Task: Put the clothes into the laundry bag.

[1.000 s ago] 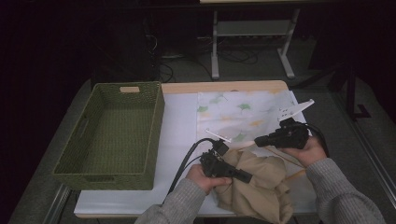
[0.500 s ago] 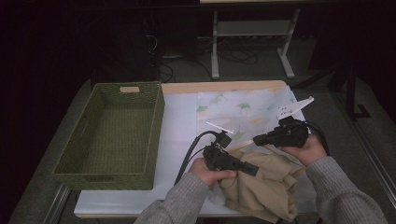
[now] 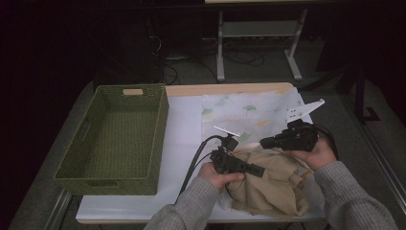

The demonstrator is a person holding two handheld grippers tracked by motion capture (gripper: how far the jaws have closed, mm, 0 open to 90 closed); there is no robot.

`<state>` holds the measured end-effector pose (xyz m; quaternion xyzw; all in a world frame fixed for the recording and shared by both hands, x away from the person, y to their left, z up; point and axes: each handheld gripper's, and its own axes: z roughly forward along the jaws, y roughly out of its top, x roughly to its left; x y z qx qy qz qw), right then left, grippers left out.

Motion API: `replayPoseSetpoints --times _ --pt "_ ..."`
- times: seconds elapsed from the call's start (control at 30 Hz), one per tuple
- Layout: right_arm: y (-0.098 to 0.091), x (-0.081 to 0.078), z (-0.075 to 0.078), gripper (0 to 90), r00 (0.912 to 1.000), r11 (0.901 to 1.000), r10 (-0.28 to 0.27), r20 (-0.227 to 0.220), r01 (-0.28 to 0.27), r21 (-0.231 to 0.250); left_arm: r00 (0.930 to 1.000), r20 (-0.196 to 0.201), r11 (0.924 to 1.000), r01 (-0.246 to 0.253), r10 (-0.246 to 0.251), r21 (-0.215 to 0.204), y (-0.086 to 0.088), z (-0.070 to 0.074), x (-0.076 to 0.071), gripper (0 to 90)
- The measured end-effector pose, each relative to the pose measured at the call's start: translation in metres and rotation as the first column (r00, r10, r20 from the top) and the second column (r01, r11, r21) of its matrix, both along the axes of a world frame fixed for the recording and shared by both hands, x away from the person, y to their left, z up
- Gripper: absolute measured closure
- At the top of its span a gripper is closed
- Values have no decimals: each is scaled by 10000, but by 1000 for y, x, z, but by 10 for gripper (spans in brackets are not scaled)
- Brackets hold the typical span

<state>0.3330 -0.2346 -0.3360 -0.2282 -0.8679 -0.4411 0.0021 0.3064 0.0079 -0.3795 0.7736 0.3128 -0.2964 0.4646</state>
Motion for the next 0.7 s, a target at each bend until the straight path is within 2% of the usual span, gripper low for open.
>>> replayPoseSetpoints --times 0.07,0.17,0.27,0.37,0.43,0.5,0.6,0.7 --pt "0 -1 1 879 10000 10000 20 48 -20 32 9998 -94 9998 -159 160 136 -2 -3 2 843" --pt "-2 -3 2 879 10000 10000 57 25 -57 35 9998 -142 9996 -104 100 -280 0 2 2 843" --pt "-4 -4 3 880 10000 10000 32 6 -32 64 9994 329 9994 115 -104 -336 0 19 -4 842" --pt "-5 -5 5 880 10000 9998 18 63 -19 215 9992 391 9989 -95 113 -467 4 25 -2 843" --pt "-5 -5 6 880 10000 9998 26 90 -28 218 9986 371 9987 -374 387 -333 6 21 1 842" --pt "-3 -6 8 881 9999 9997 60 142 -63 226 9979 342 9984 -558 555 72 4 12 3 842" --pt "0 -6 10 881 9997 9996 136 191 -140 241 9965 -83 9964 -831 833 166 2 -7 7 841" --pt "4 -7 11 881 9993 9994 310 193 -313 166 9920 -71 9914 -1255 1258 361 0 -17 10 840"
